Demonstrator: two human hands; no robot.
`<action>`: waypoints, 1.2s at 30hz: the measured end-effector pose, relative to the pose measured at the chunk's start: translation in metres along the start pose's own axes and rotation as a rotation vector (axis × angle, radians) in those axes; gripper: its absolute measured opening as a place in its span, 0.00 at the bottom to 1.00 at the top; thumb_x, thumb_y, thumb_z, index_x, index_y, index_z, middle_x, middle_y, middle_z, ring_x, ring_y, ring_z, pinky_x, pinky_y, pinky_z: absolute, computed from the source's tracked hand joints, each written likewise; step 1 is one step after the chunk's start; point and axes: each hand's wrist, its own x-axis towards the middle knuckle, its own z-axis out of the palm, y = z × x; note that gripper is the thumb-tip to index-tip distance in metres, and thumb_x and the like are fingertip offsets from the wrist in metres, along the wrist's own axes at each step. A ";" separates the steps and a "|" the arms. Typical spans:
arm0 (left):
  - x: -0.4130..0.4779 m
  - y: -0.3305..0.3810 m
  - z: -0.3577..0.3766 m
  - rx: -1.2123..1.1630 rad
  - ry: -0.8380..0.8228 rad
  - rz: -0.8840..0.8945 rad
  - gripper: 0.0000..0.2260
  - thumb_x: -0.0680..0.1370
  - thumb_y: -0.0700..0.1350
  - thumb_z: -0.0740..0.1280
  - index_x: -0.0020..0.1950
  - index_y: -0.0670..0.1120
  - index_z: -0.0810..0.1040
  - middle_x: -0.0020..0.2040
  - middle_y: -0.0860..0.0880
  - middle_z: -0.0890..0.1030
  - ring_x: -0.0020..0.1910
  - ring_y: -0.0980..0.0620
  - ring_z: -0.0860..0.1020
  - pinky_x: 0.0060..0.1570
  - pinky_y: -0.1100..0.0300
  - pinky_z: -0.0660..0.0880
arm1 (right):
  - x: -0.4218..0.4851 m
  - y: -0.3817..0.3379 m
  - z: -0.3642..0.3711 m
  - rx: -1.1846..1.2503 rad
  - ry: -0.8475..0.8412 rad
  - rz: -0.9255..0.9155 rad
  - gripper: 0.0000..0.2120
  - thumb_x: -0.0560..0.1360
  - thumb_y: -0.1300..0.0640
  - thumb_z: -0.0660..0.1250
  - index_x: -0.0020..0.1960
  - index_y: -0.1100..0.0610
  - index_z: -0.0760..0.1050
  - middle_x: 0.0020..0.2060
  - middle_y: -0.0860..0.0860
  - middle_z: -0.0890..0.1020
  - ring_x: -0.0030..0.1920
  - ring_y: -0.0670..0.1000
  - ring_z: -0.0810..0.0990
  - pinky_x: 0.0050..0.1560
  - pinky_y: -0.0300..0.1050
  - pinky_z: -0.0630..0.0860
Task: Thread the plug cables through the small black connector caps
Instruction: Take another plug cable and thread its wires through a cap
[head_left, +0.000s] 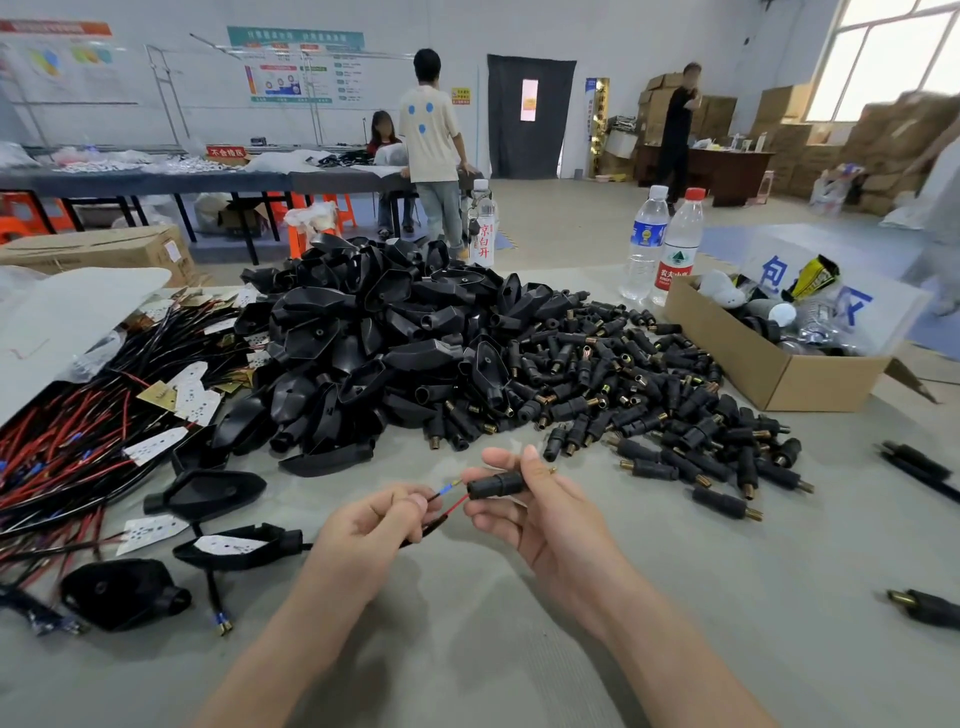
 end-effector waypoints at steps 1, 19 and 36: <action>0.000 0.001 0.001 0.022 -0.001 0.001 0.27 0.82 0.32 0.61 0.23 0.47 0.72 0.42 0.50 0.85 0.44 0.59 0.84 0.46 0.70 0.77 | 0.000 0.000 0.000 -0.003 -0.008 -0.005 0.20 0.83 0.48 0.56 0.60 0.63 0.76 0.52 0.61 0.85 0.41 0.53 0.86 0.42 0.42 0.82; -0.001 0.003 -0.002 0.189 -0.094 0.024 0.24 0.80 0.30 0.61 0.25 0.46 0.69 0.46 0.46 0.84 0.42 0.60 0.82 0.42 0.73 0.72 | -0.003 -0.002 -0.001 -0.014 -0.115 -0.051 0.23 0.78 0.44 0.60 0.61 0.61 0.77 0.55 0.62 0.84 0.43 0.55 0.85 0.46 0.45 0.82; -0.007 0.003 -0.005 0.143 -0.192 0.065 0.17 0.83 0.37 0.58 0.34 0.44 0.70 0.44 0.47 0.80 0.46 0.57 0.80 0.50 0.68 0.73 | -0.004 -0.004 -0.004 -0.077 -0.145 -0.049 0.23 0.79 0.43 0.58 0.63 0.56 0.78 0.57 0.58 0.84 0.46 0.54 0.84 0.47 0.45 0.81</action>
